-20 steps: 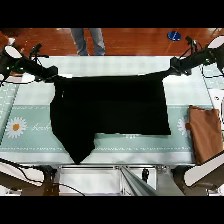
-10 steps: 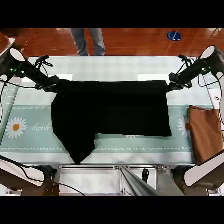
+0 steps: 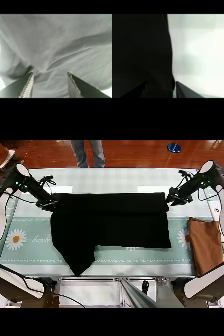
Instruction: Fold the shirts.
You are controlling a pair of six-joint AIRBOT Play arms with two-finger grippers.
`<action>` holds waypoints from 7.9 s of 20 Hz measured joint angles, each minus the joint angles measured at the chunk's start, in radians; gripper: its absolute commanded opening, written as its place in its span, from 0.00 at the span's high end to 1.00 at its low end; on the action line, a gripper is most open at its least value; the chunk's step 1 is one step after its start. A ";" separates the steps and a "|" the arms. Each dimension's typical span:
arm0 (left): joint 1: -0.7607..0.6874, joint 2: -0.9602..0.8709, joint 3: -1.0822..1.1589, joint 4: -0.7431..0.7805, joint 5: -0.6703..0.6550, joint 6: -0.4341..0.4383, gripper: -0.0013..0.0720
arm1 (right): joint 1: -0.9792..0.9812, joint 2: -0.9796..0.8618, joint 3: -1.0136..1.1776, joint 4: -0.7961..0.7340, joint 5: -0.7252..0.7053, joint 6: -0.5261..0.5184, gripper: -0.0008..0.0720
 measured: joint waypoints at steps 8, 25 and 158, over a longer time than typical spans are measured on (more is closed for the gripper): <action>0.167 0.404 -0.426 0.033 0.156 -0.015 0.29 | -0.150 0.382 -0.387 -0.030 -0.180 0.011 0.42; 0.426 0.785 -1.155 -0.240 0.293 0.132 0.29 | -0.174 0.775 -1.073 0.359 -0.493 -0.136 0.42; -0.314 1.006 -0.807 0.018 0.566 -0.305 0.96 | 0.598 0.146 -0.086 0.410 -0.442 -0.051 0.95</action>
